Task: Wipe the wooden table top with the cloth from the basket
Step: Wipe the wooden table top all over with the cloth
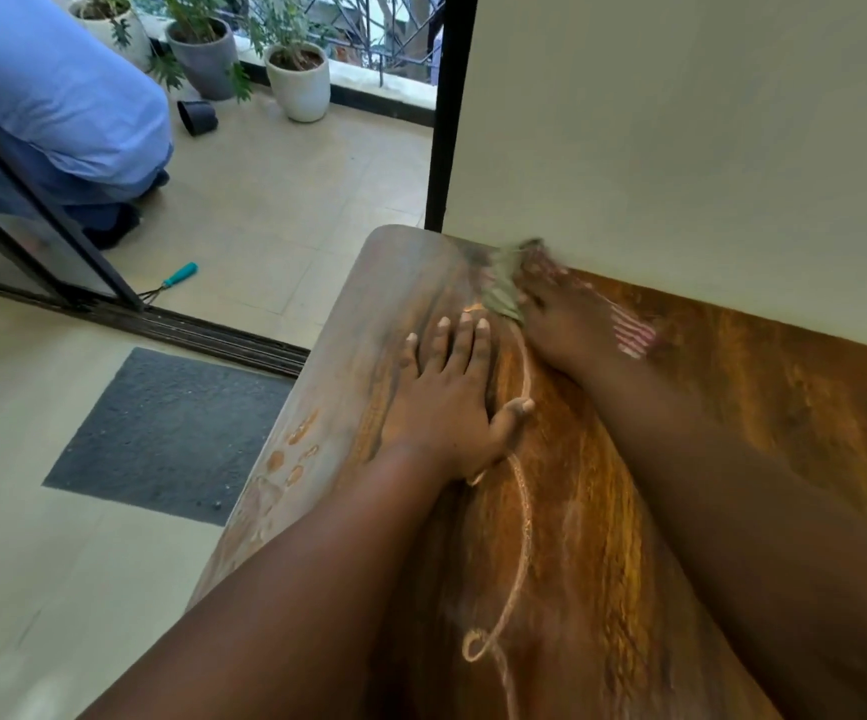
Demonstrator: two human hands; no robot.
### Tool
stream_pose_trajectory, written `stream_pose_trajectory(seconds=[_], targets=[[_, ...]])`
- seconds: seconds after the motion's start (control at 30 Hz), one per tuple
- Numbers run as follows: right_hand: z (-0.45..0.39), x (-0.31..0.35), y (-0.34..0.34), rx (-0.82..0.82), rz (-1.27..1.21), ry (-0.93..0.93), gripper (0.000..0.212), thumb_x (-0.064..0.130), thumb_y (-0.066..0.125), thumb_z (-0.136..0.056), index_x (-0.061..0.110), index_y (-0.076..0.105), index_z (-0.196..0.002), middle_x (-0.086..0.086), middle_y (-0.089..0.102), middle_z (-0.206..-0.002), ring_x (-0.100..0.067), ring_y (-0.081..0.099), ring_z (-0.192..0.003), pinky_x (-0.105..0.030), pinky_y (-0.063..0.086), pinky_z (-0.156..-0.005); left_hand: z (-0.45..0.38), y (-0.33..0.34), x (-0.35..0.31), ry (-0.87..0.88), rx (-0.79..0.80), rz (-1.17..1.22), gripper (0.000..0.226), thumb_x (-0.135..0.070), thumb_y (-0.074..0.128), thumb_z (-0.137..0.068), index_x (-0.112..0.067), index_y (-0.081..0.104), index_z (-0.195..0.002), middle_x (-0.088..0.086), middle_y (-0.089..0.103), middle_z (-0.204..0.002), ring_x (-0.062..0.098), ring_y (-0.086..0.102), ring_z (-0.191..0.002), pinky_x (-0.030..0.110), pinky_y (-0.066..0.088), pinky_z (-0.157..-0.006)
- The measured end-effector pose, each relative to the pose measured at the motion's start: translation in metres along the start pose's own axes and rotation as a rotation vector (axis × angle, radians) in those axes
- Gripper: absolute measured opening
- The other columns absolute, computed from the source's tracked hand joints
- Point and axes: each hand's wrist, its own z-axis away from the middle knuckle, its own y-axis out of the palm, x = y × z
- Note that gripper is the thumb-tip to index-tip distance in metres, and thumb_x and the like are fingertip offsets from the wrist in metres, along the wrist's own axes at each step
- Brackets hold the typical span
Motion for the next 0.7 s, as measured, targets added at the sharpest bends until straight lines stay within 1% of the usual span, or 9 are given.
stream_pose_trajectory(seconds=[0.07,0.13,0.27,0.37,0.43,0.5,0.53,0.6,0.7], targets=[[-0.019,0.031,0.009,0.067,0.000,-0.092,0.045,0.039,0.029,-0.100,0.038,0.035,-0.145,-0.004,0.027,-0.156,-0.025,0.024,-0.142,-0.042,0.018,-0.112,0.000,0.000,0.000,-0.015,-0.012,0.013,0.092,-0.076,0.007,-0.085,-0.016,-0.011,-0.153,0.004,-0.010,-0.161,0.020,-0.018,-0.146,0.047,-0.017,-0.115],[-0.035,0.043,0.010,0.127,-0.013,-0.106,0.044,0.041,0.029,-0.101,0.042,0.035,-0.144,-0.007,0.028,-0.156,-0.027,0.025,-0.141,-0.041,0.018,-0.112,0.000,0.000,0.000,-0.022,-0.009,0.028,0.093,-0.076,0.008,-0.085,-0.015,-0.013,-0.152,0.005,-0.013,-0.161,0.020,-0.020,-0.146,0.046,-0.016,-0.116],[-0.034,0.019,0.000,0.149,-0.037,-0.181,0.042,0.046,0.034,-0.100,0.043,0.038,-0.142,-0.007,0.030,-0.155,-0.027,0.028,-0.140,-0.036,0.022,-0.111,0.001,-0.002,-0.001,-0.020,-0.005,0.028,0.092,-0.075,0.011,-0.087,-0.013,-0.013,-0.152,0.006,-0.013,-0.161,0.020,-0.020,-0.146,0.046,-0.016,-0.116],[-0.030,-0.005,-0.008,0.177,-0.047,-0.134,0.041,0.047,0.037,-0.099,0.047,0.039,-0.140,-0.006,0.030,-0.154,-0.025,0.026,-0.141,-0.036,0.020,-0.112,0.001,-0.004,0.000,-0.017,0.015,0.035,0.092,-0.075,0.012,-0.088,-0.013,-0.017,-0.151,0.007,-0.017,-0.160,0.021,-0.023,-0.145,0.048,-0.015,-0.116],[-0.031,-0.007,-0.011,0.157,-0.025,-0.070,0.040,0.047,0.040,-0.098,0.050,0.040,-0.138,-0.004,0.033,-0.153,-0.026,0.029,-0.140,-0.034,0.023,-0.110,0.000,-0.004,0.000,-0.004,0.013,0.053,0.093,-0.074,0.014,-0.088,-0.014,-0.019,-0.150,0.007,-0.020,-0.159,0.021,-0.025,-0.144,0.048,-0.015,-0.116],[-0.036,0.013,-0.004,0.108,-0.017,-0.078,0.040,0.046,0.040,-0.098,0.048,0.042,-0.138,-0.001,0.035,-0.152,-0.025,0.033,-0.138,-0.032,0.026,-0.108,0.002,-0.004,-0.001,-0.007,0.005,0.065,0.093,-0.074,0.016,-0.088,-0.014,-0.020,-0.150,0.008,-0.021,-0.159,0.021,-0.027,-0.143,0.048,-0.016,-0.116],[-0.042,0.030,0.003,0.100,-0.020,-0.140,0.041,0.044,0.041,-0.098,0.045,0.044,-0.138,0.001,0.035,-0.152,-0.024,0.034,-0.137,-0.031,0.027,-0.108,0.002,-0.003,-0.002,-0.024,-0.003,0.064,0.094,-0.073,0.016,-0.088,-0.013,-0.020,-0.150,0.009,-0.021,-0.159,0.021,-0.028,-0.143,0.048,-0.016,-0.116],[-0.056,0.064,0.015,0.154,-0.050,-0.272,0.041,0.037,0.043,-0.099,0.041,0.045,-0.139,0.004,0.035,-0.152,-0.021,0.033,-0.138,-0.031,0.026,-0.111,0.003,-0.002,-0.003,-0.076,-0.018,0.054,0.096,-0.073,0.015,-0.087,-0.009,-0.022,-0.148,0.013,-0.024,-0.157,0.024,-0.030,-0.142,0.047,-0.016,-0.116],[-0.074,0.081,0.015,0.234,-0.174,-0.291,0.041,0.029,0.046,-0.099,0.039,0.046,-0.138,0.009,0.036,-0.151,-0.014,0.028,-0.140,-0.031,0.021,-0.114,0.003,-0.003,-0.002,-0.073,-0.028,0.044,0.094,-0.072,0.013,-0.088,-0.009,-0.023,-0.148,0.013,-0.027,-0.156,0.023,-0.032,-0.141,0.047,-0.017,-0.115]])
